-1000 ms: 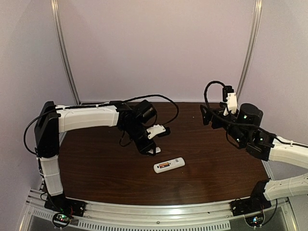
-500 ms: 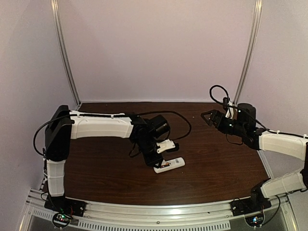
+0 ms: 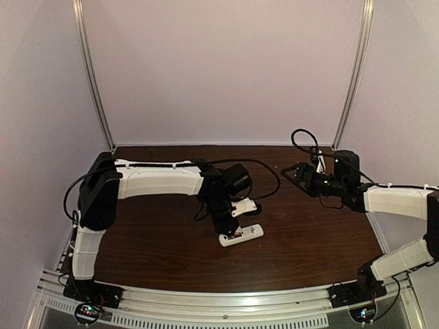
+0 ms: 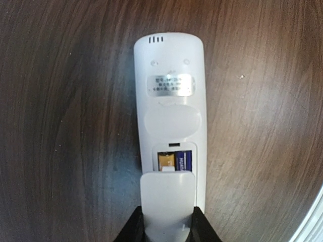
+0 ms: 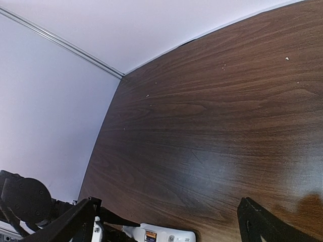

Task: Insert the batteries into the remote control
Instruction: Load the battery cover onto the remote control without the battery cover.

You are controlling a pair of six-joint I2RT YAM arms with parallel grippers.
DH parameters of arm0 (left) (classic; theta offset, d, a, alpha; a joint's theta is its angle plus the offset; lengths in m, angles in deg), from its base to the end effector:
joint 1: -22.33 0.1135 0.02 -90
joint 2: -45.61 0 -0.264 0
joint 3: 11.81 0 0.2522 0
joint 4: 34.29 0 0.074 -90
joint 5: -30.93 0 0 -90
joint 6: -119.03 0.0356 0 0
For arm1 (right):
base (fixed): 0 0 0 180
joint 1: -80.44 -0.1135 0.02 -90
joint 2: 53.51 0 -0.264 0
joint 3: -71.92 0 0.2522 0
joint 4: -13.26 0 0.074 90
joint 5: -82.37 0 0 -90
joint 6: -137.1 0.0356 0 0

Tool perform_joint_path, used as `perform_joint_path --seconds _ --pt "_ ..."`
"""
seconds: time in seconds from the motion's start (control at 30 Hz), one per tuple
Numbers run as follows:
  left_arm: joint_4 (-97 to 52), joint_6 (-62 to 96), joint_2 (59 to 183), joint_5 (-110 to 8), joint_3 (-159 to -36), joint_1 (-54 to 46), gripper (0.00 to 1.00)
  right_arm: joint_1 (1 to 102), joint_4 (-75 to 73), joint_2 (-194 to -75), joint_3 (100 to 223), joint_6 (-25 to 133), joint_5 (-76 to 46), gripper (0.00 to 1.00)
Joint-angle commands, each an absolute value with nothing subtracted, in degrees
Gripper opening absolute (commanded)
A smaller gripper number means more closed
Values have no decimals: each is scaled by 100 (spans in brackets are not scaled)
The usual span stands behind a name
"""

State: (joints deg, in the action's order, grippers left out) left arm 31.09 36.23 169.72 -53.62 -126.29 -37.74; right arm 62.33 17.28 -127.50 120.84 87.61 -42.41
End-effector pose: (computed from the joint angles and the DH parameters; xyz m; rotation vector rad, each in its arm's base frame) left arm 0.2191 -0.3873 0.1842 1.6409 2.4334 -0.2970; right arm 0.2522 0.1038 0.2233 -0.0341 2.0837 1.2412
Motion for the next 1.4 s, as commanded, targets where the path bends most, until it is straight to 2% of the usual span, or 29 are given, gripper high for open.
perform_joint_path --seconds 0.0,1.37 --pt "3348 3756 17141 -5389 -12821 -3813 23 6277 1848 -12817 12115 8735 -4392 100" --pt "3627 3581 17609 -5135 -13305 -3858 28 6300 1983 -13034 12084 8693 -4525 100"
